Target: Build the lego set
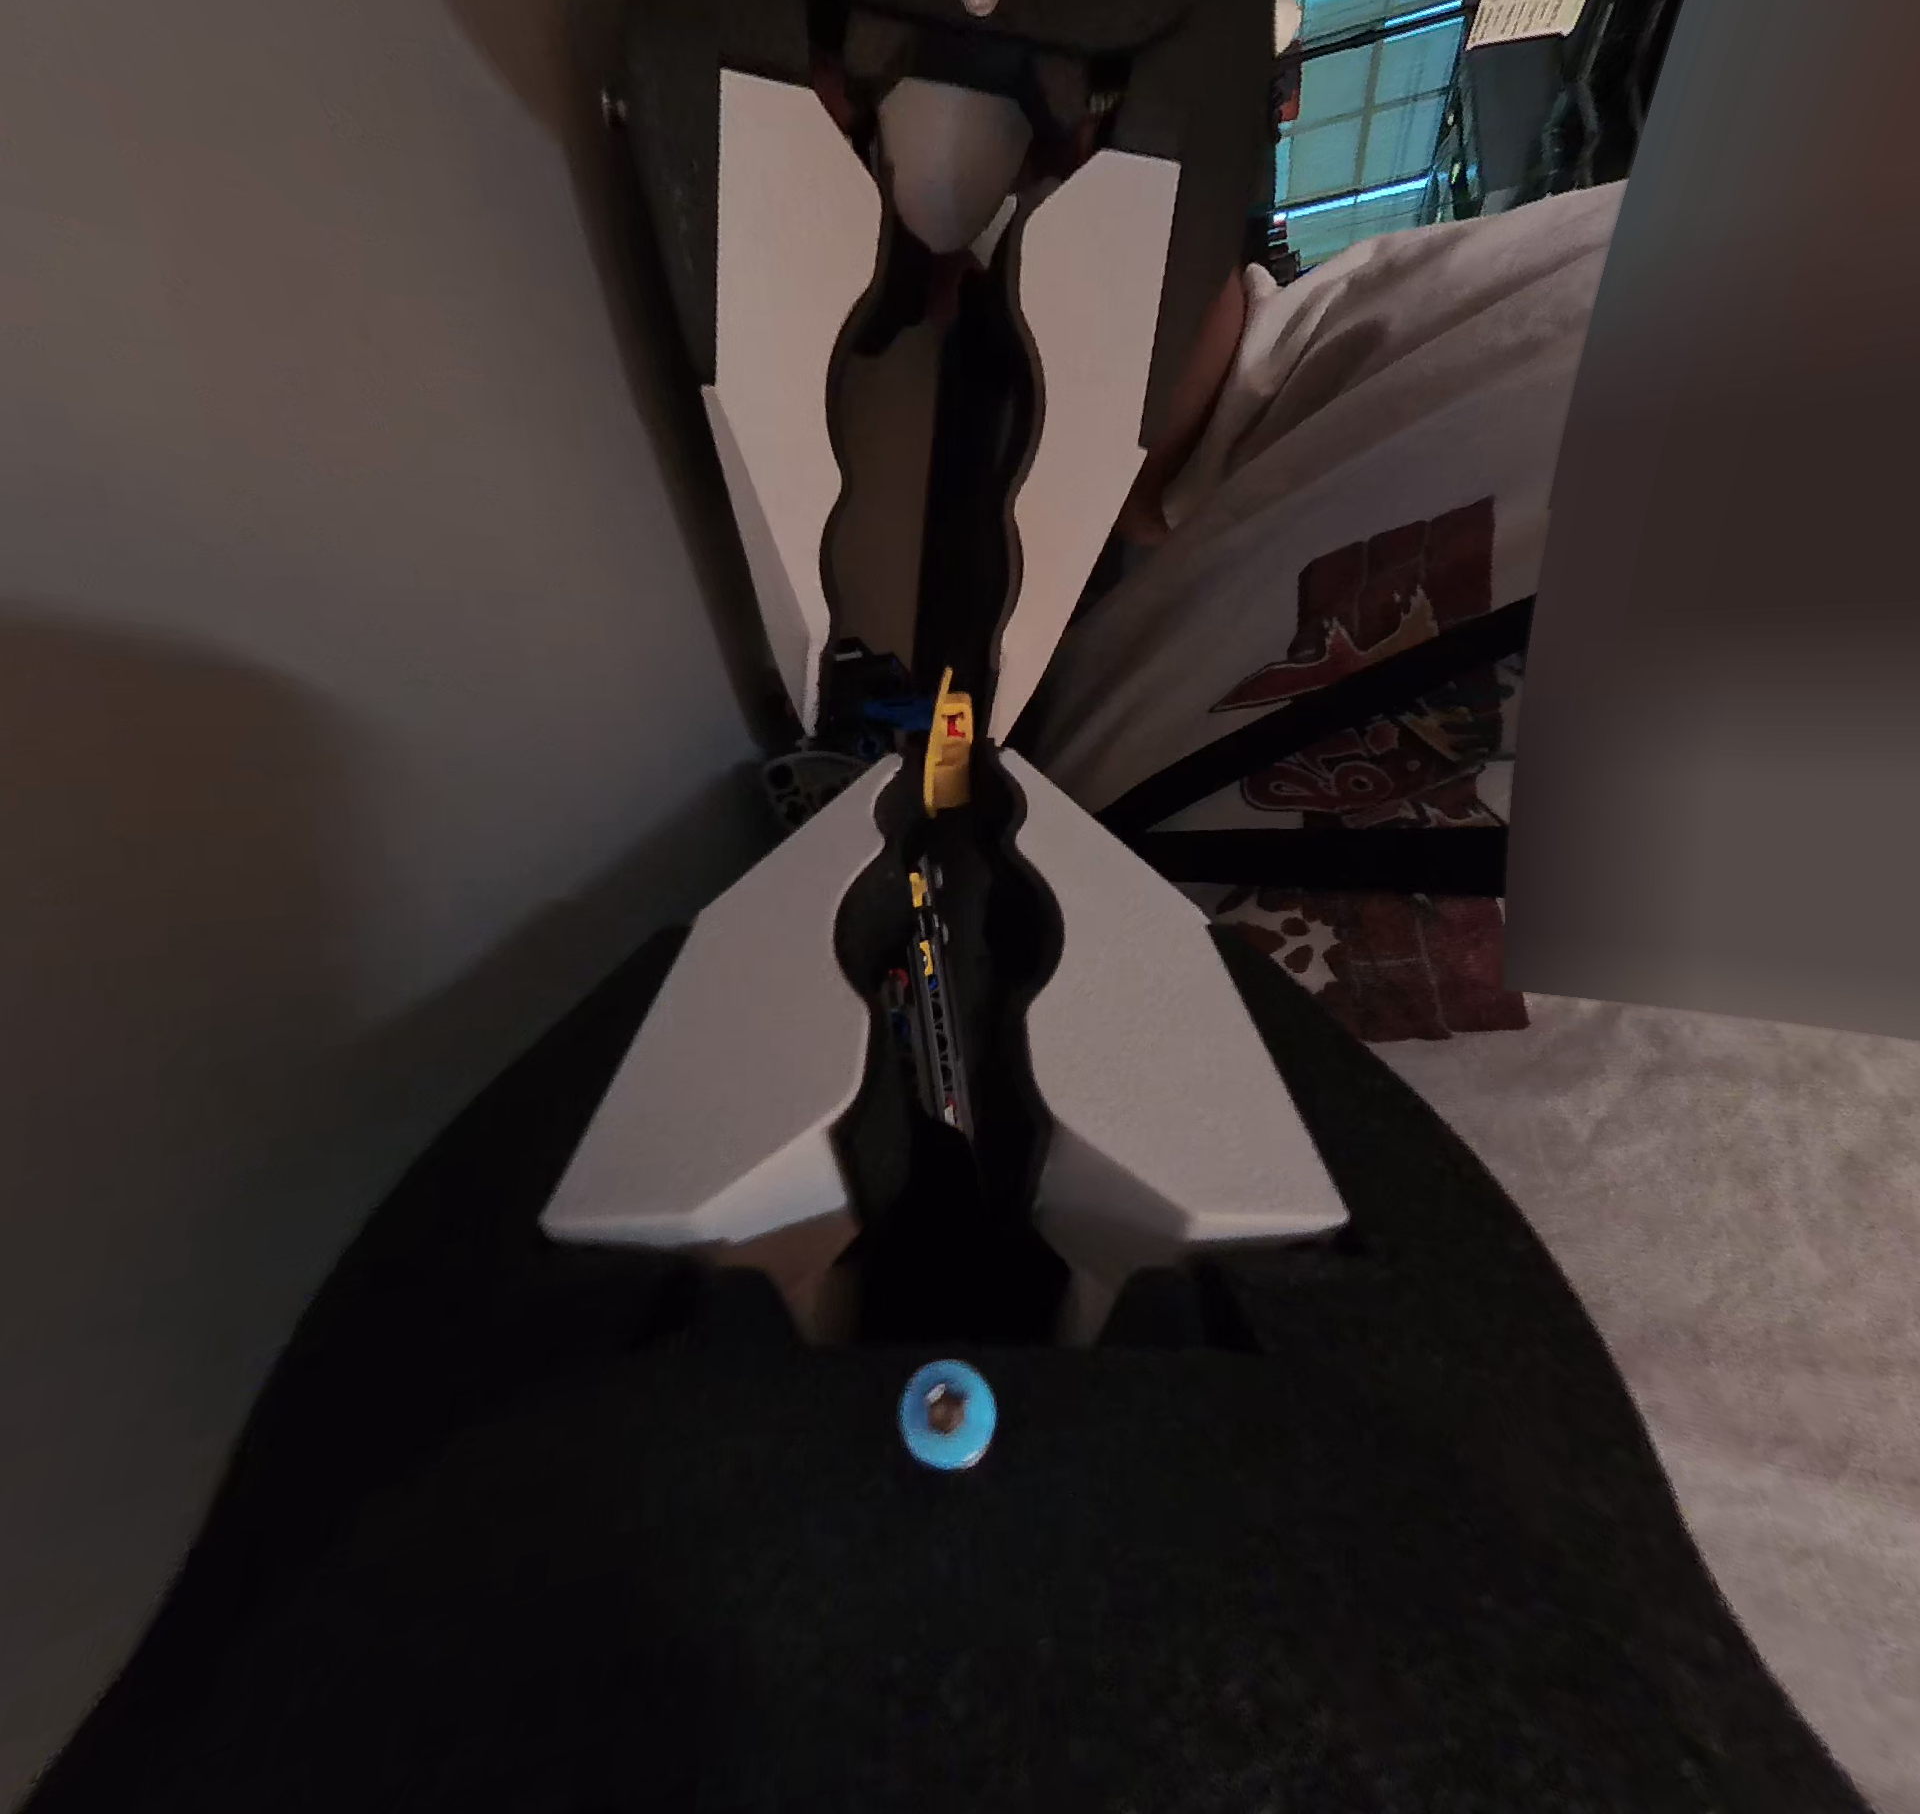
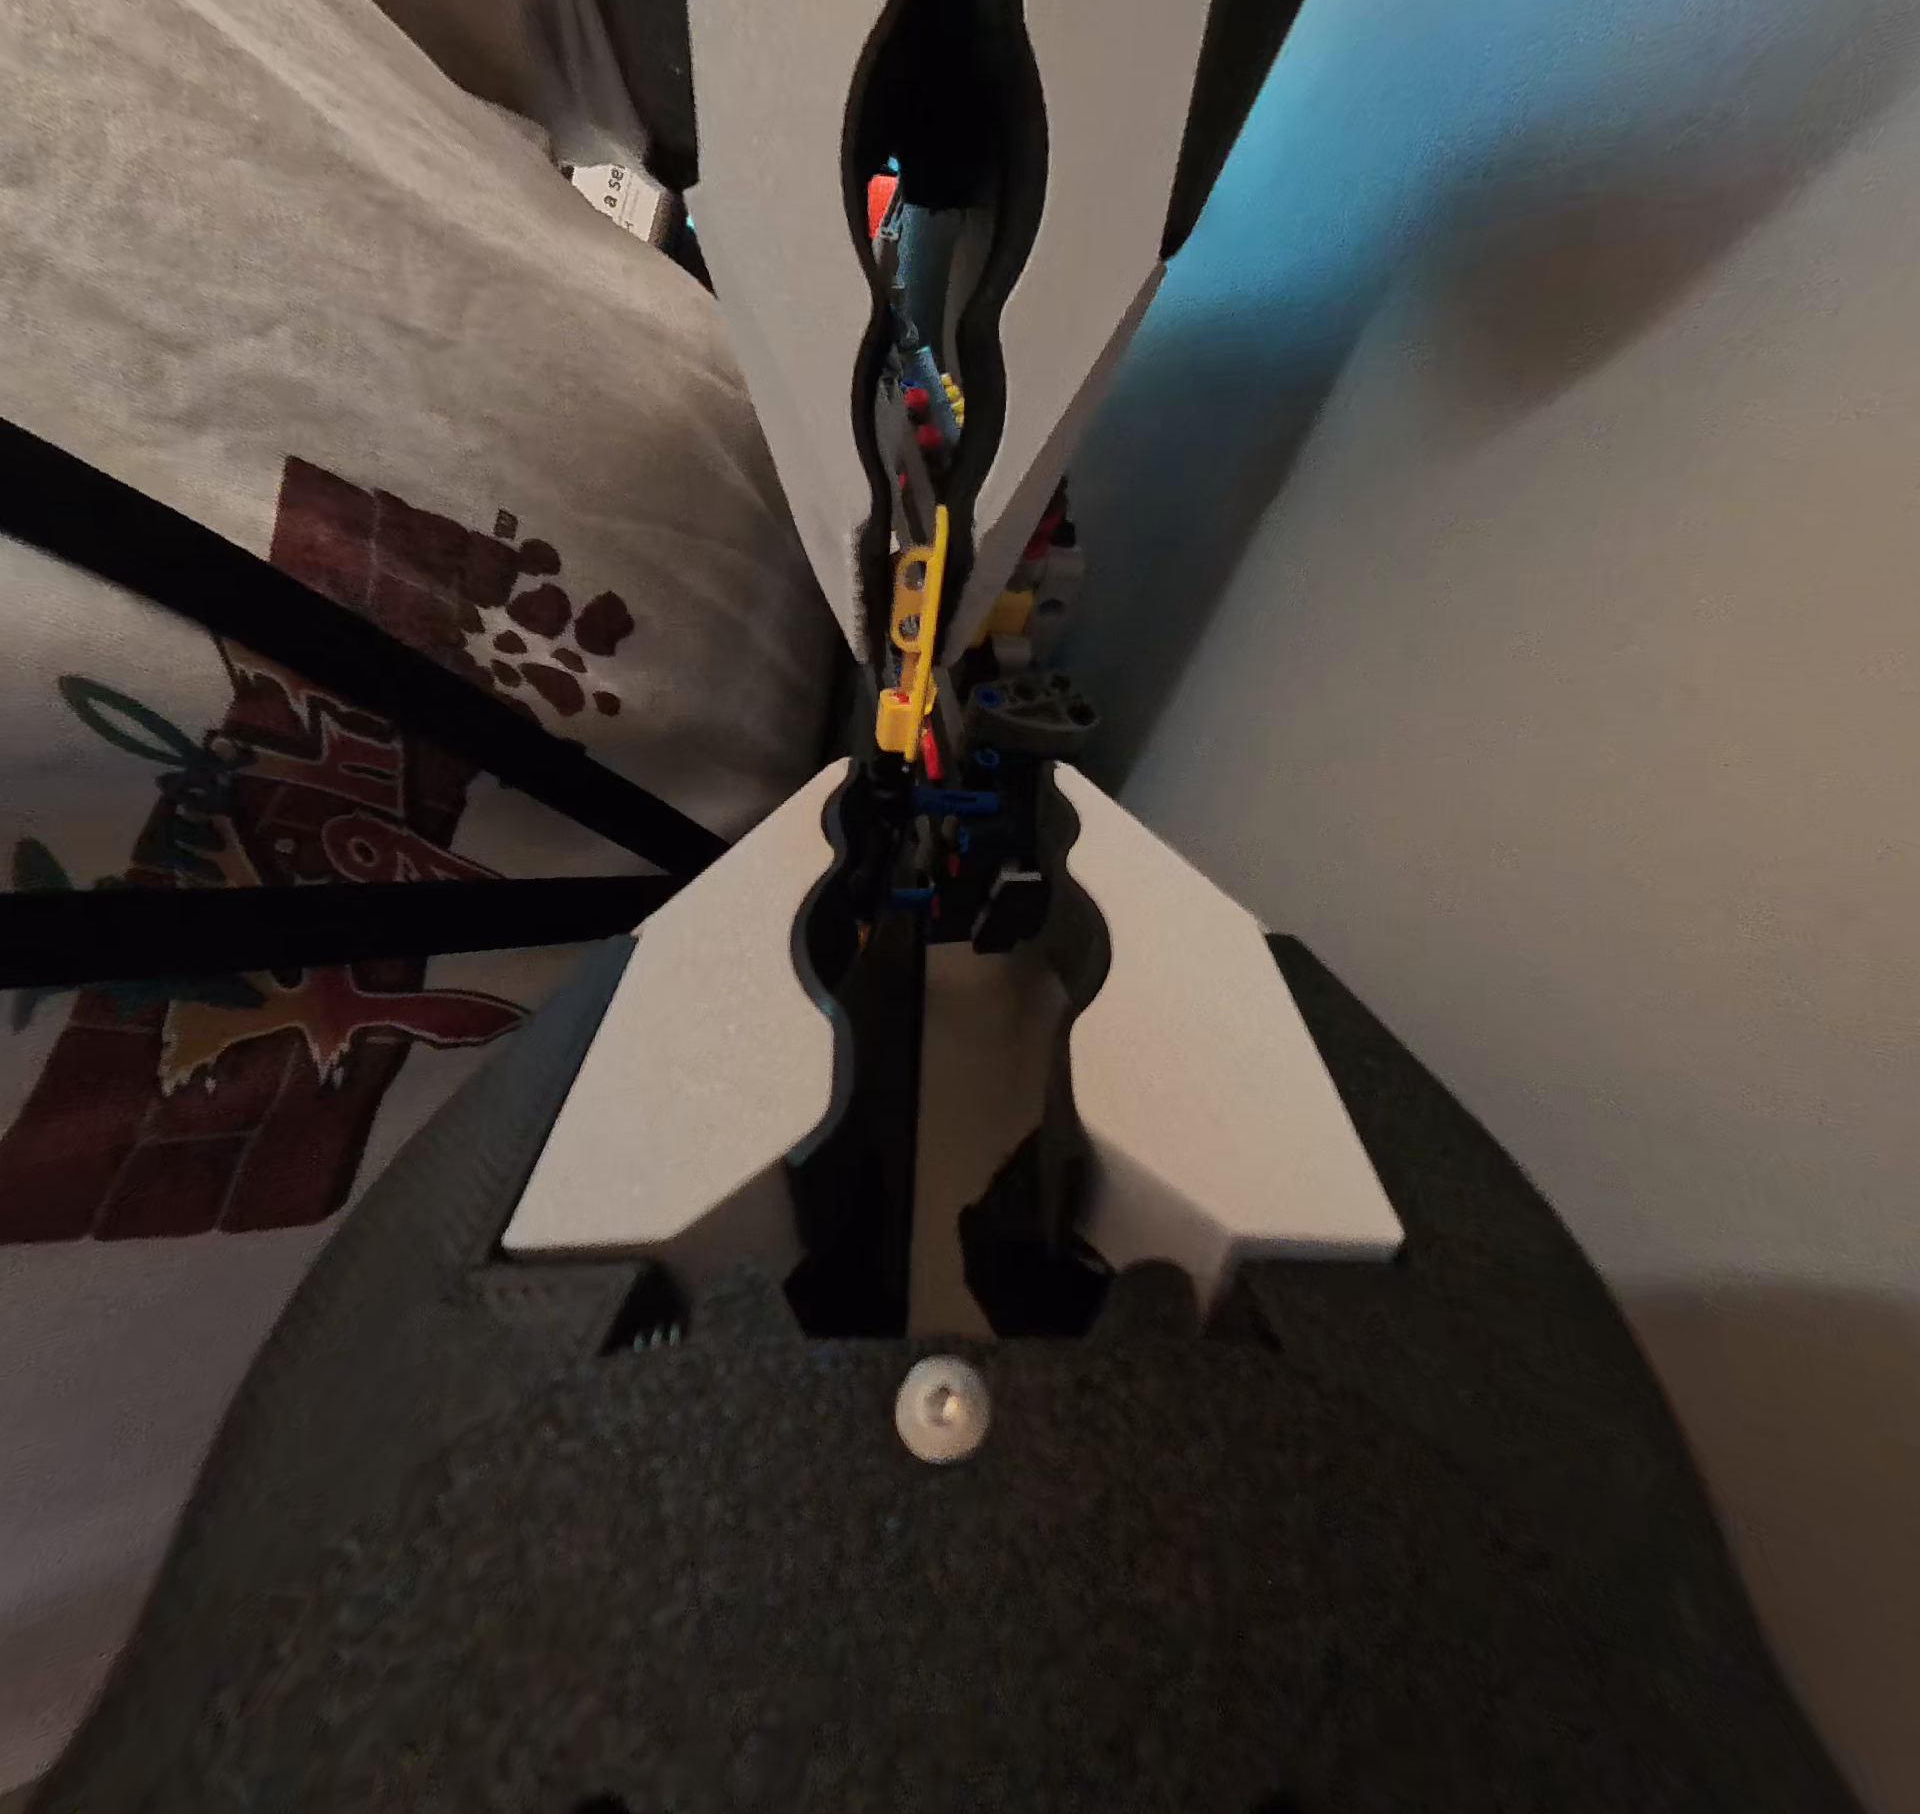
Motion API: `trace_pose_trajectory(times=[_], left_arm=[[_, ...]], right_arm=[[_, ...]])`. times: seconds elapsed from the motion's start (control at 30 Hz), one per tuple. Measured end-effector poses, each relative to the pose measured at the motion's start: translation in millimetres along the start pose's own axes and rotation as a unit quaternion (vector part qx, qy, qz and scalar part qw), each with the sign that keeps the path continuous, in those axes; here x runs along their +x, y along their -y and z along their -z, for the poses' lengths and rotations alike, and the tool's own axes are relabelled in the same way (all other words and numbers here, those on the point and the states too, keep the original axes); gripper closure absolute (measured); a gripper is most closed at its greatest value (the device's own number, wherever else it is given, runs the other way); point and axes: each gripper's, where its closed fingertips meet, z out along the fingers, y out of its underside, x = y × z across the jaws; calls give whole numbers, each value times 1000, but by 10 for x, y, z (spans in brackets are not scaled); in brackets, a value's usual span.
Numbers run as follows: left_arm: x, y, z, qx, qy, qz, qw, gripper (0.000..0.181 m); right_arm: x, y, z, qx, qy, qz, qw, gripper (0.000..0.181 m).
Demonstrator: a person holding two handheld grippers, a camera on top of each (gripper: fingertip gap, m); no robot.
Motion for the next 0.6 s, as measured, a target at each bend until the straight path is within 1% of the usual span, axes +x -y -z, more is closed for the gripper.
trace_pose_trajectory(times=[0.13, 0.33, 0.5, 0.6], left_arm=[[-2, -5, -2, 0, 11, -7, 1000, 176], [-1, -32, -9, -18, 57, -36, 998, 175], [23, -40, -26, -10, 43, -17, 999, 176], [25, -46, -29, -3, 46, -13, 999, 176]], right_arm=[[0, -4, -3, -3, 1, -6, 1000, 151], [-3, -10, -18, -12, -7, 5, 1000, 151], [-11, -29, -12, -30, -14, 18, 999, 149], [-13, -38, -21, -35, -16, 11, 999, 149]])
